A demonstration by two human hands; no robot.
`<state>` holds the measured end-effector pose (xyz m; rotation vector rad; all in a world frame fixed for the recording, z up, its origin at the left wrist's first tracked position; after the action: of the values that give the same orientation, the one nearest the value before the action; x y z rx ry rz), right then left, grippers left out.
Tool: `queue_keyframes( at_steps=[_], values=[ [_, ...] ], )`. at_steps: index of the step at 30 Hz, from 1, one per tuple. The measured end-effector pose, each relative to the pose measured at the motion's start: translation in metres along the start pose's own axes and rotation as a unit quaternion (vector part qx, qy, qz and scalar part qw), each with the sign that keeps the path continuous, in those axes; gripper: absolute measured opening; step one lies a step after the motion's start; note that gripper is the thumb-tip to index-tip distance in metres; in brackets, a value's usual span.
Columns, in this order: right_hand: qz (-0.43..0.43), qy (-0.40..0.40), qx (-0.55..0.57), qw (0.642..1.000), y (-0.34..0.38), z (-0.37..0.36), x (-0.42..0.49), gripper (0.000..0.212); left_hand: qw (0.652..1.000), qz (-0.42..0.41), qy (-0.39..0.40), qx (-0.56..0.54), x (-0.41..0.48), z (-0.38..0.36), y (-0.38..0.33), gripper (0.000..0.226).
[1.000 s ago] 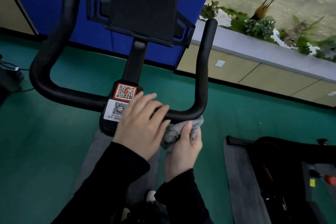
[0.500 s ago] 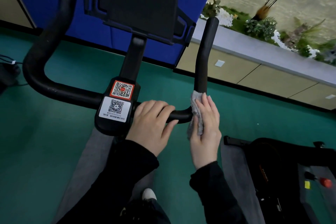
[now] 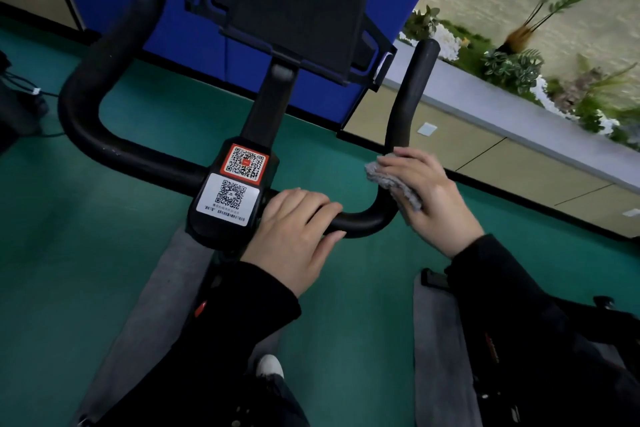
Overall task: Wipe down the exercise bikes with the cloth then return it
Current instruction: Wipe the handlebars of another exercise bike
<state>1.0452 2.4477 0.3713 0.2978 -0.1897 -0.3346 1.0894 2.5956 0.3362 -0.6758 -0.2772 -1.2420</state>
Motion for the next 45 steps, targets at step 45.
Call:
queue_keyframes(
  at_steps=[45],
  values=[
    [0.165,0.183,-0.068,0.967,0.008,-0.013,0.073,0.022,0.997,0.082,-0.008,-0.001,0.001,0.003,-0.004,0.038]
  ],
)
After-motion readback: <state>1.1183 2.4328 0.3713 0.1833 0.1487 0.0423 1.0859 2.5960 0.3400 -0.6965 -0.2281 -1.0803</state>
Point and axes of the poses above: each hand's wrist, its own x-axis towards the middle knuckle, its own z-axis out of the back of the hand, y = z × x, the point moved 9 cm from there along x, towards the middle knuckle, and after that the axes turned 12 degrees about -z, right-handed, at the moved point
